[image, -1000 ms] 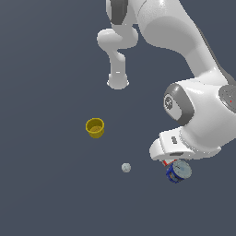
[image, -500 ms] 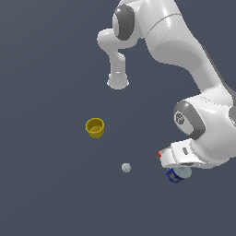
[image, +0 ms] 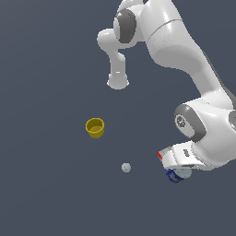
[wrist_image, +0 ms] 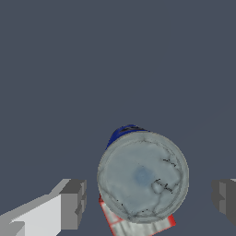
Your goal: Pick up a designated object from a clutter of objects.
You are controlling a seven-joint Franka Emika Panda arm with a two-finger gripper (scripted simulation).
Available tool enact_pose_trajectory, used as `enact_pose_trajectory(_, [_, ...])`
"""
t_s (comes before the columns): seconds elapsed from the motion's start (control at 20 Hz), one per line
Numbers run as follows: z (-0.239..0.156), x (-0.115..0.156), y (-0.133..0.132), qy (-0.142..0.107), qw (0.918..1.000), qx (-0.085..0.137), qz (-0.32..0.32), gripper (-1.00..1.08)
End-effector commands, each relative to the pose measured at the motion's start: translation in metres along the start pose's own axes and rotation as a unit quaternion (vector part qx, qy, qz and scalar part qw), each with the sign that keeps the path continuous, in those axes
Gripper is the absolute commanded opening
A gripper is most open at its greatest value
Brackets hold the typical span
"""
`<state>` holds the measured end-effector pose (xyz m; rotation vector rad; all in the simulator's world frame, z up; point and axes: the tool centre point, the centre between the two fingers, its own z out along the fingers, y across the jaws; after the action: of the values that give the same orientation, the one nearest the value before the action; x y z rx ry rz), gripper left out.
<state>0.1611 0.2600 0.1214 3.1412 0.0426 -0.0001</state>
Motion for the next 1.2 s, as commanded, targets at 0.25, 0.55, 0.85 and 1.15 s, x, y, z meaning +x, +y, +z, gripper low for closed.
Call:
enact_pose_trajectory(0.25, [0.035, -0.001, 0.000, 0.000, 1.0000, 0.000, 0.000, 1.00])
enact_pose_trajectory(0.55, [0.043, -0.001, 0.000, 0.000, 1.0000, 0.000, 0.001, -1.00])
enact_pose_trajectory(0.85, [0.043, -0.001, 0.000, 0.000, 1.0000, 0.000, 0.001, -1.00])
enact_pose_trajectory(1.15, [0.041, -0.002, 0.000, 0.000, 1.0000, 0.000, 0.000, -1.00])
